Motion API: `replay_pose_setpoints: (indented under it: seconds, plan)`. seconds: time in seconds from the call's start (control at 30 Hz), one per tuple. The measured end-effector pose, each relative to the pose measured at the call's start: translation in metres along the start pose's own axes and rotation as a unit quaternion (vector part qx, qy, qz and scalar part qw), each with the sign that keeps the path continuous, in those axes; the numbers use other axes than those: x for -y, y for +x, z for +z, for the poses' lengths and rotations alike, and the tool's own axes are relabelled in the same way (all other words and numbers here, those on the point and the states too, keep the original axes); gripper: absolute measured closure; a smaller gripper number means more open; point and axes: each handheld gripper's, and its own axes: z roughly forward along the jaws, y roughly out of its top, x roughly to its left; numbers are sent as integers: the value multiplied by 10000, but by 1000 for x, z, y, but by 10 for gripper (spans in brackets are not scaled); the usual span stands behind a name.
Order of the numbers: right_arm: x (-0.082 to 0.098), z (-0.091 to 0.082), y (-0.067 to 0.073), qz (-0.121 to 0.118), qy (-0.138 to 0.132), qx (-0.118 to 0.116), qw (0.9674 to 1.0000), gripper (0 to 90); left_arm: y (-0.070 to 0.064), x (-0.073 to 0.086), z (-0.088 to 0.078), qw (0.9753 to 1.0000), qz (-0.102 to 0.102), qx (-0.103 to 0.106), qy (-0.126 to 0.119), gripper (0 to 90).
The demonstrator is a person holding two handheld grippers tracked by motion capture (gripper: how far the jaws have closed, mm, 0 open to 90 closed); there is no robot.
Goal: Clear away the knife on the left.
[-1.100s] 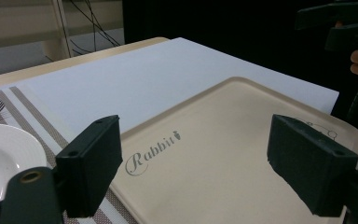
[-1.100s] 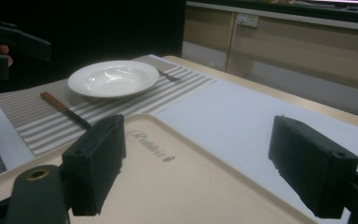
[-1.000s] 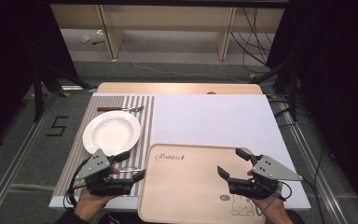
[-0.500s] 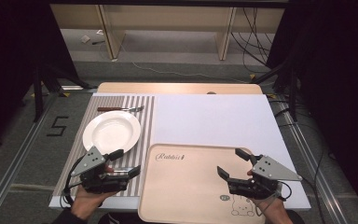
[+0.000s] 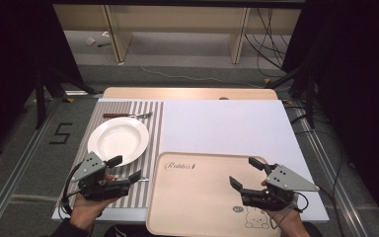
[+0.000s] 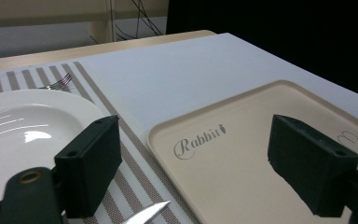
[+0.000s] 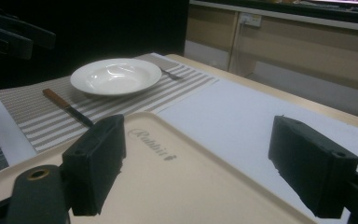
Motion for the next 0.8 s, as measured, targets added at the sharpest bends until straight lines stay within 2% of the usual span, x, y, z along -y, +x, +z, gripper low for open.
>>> replay_pose_setpoints:
  seconds: [0.2,0.8]
  plan:
    - [0,0,0,3,-4,-1,10000,199,6,-1,-3,10000,-4,-88,-29,174]
    - [0,1,0,-10,18,-36,10000,200,11,-1,-6,9999,3,-167,-42,179]
